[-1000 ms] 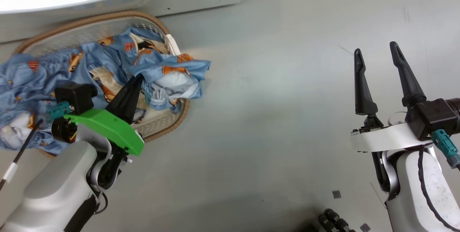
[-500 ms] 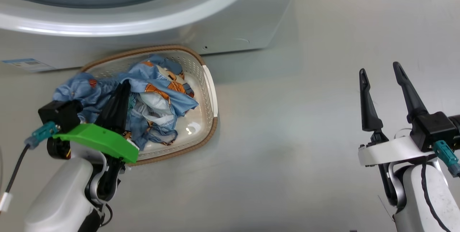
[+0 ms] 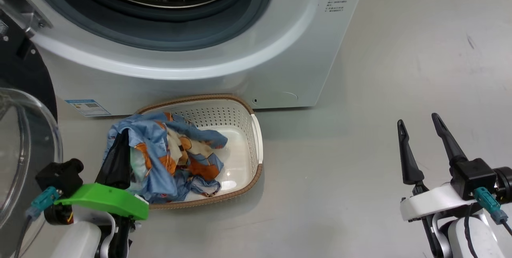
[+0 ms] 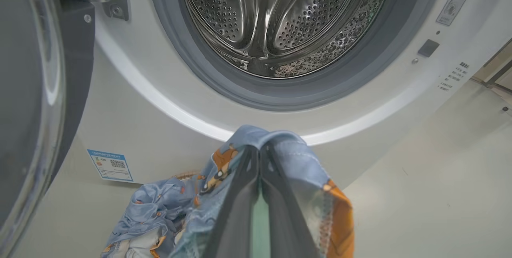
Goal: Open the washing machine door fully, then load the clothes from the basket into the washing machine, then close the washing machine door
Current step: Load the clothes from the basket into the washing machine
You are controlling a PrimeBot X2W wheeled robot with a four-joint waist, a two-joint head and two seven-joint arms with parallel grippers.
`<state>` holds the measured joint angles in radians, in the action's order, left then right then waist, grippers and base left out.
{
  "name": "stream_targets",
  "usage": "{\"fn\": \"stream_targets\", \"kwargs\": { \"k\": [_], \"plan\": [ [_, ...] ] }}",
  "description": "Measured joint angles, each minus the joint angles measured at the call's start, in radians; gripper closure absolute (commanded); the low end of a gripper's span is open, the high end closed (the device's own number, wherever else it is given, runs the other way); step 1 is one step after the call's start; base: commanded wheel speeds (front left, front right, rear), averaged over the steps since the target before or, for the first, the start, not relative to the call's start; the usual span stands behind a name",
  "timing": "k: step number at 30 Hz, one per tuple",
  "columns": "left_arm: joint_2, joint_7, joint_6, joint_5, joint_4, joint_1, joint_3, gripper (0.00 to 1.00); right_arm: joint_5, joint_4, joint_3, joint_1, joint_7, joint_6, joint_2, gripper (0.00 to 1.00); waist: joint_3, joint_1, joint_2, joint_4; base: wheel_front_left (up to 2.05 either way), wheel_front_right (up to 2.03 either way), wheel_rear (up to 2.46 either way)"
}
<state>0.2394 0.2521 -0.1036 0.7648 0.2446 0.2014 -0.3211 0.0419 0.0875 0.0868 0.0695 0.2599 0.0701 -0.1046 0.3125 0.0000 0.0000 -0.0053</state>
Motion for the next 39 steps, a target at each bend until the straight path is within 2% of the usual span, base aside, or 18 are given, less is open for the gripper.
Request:
{"fn": "stream_targets", "kwargs": {
  "k": [5,11,22,30,39],
  "plan": [
    [-0.036,0.000,0.008,-0.056,-0.051,-0.104,0.050,1.00,0.001,0.015,0.002,-0.061,0.000,0.008,0.002,0.00,-0.090,0.0000,0.0000,0.019,0.00,0.00,0.00],
    [-0.049,0.000,0.021,-0.113,-0.116,-0.217,0.119,1.00,0.001,0.019,0.005,-0.109,0.000,0.011,0.004,0.00,-0.180,0.0000,0.0000,0.024,0.00,0.00,0.00],
    [-0.097,0.000,0.031,-0.166,-0.232,-0.387,0.155,1.00,0.001,0.000,0.007,-0.190,0.000,0.017,0.000,0.00,-0.308,-0.0001,0.0000,0.014,0.00,0.00,0.00],
    [-0.124,0.000,0.028,-0.172,-0.300,-0.430,0.180,1.00,0.000,-0.012,0.041,-0.202,0.000,0.025,0.004,0.00,-0.312,-0.0001,0.0000,-0.016,0.00,0.00,0.00],
    [-0.122,0.000,0.016,-0.193,-0.345,-0.402,0.155,1.00,0.000,-0.029,0.065,-0.201,0.000,0.026,0.018,0.00,-0.263,0.0000,0.0000,-0.063,0.00,0.00,0.00]
  ]
}}
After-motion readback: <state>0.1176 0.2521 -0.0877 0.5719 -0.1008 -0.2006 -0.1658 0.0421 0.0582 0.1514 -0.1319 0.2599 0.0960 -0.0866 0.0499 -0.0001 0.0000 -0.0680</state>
